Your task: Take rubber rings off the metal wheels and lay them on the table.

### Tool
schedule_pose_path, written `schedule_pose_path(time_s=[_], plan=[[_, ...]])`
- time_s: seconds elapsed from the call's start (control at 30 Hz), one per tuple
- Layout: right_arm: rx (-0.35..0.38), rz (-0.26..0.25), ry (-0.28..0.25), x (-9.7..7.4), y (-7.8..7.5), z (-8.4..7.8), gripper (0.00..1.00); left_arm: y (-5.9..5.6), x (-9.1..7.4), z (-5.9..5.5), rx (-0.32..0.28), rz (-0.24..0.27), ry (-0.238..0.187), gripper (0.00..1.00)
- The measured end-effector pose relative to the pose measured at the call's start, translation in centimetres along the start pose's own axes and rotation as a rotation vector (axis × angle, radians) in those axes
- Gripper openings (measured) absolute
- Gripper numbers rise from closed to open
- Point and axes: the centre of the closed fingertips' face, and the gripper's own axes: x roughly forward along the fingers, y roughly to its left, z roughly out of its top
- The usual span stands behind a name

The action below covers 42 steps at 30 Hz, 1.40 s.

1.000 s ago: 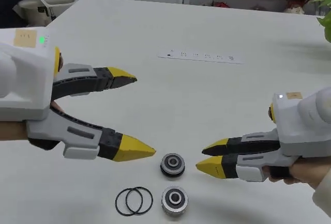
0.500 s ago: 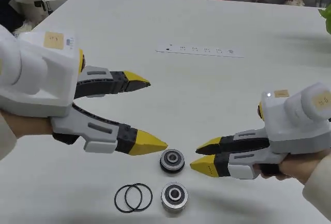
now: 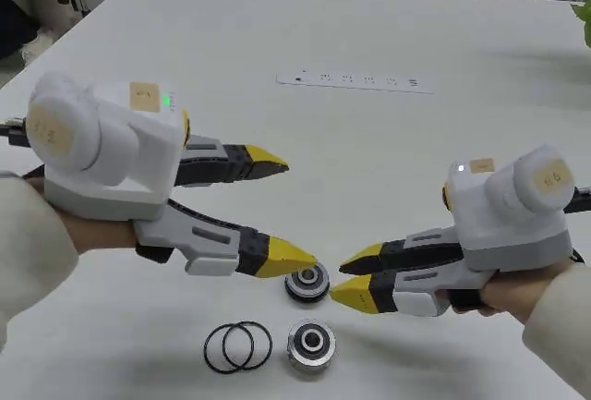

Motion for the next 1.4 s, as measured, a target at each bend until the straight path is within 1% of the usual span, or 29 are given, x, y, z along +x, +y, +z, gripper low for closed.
schedule_pose_path(time_s=[0.3,0.43,0.6,0.67,0.73,0.83,0.93,1.03,1.1,1.13,1.2,1.27,1.3,1.37,1.4], plan=[[0.000,0.001,0.012,0.6,-0.4,-0.3,0.18,-0.8,1.3,-1.6,-0.008,-0.026,0.029,0.53],[0.004,0.000,0.014,0.8,-0.5,-0.4,0.18,-1.1,1.7,-2.5,0.004,-0.040,0.051,0.47],[0.001,-0.001,0.021,1.0,-0.6,-0.6,0.17,-1.2,2.2,-3.3,0.007,-0.045,0.067,0.42],[0.002,-0.005,0.023,1.1,-0.8,-0.8,0.17,-1.2,2.4,-3.8,0.012,-0.044,0.083,0.39],[0.003,-0.004,0.024,1.1,-0.8,-0.8,0.16,-1.2,2.5,-4.2,0.014,-0.045,0.091,0.35],[0.000,-0.002,0.029,1.2,-0.8,-0.9,0.16,-1.4,2.6,-4.7,0.002,-0.051,0.100,0.34],[-0.001,0.001,0.034,1.4,-0.7,-1.0,0.15,-1.6,2.8,-5.0,0.000,-0.060,0.106,0.29],[-0.010,0.003,0.039,1.5,-0.7,-1.1,0.14,-1.8,2.9,-5.4,-0.002,-0.065,0.116,0.27],[-0.014,0.003,0.040,1.6,-0.7,-1.1,0.14,-1.8,3.0,-5.7,-0.001,-0.060,0.127,0.25],[-0.014,0.003,0.040,1.6,-0.7,-1.1,0.13,-1.6,3.1,-5.9,0.010,-0.052,0.135,0.23],[-0.013,0.001,0.038,1.6,-0.7,-1.1,0.13,-1.8,3.1,-5.9,-0.009,-0.060,0.130,0.21],[-0.014,-0.002,0.037,1.6,-0.8,-1.2,0.12,-1.8,3.2,-6.1,-0.005,-0.059,0.134,0.18],[-0.017,-0.002,0.037,1.6,-0.8,-1.2,0.11,-1.8,3.2,-6.3,-0.001,-0.060,0.141,0.18],[-0.015,-0.003,0.036,1.6,-0.8,-1.2,0.11,-1.8,3.2,-6.4,-0.018,-0.064,0.146,0.19],[-0.016,-0.003,0.036,1.6,-0.8,-1.2,0.11,-1.8,3.2,-6.4,-0.017,-0.063,0.142,0.19]])
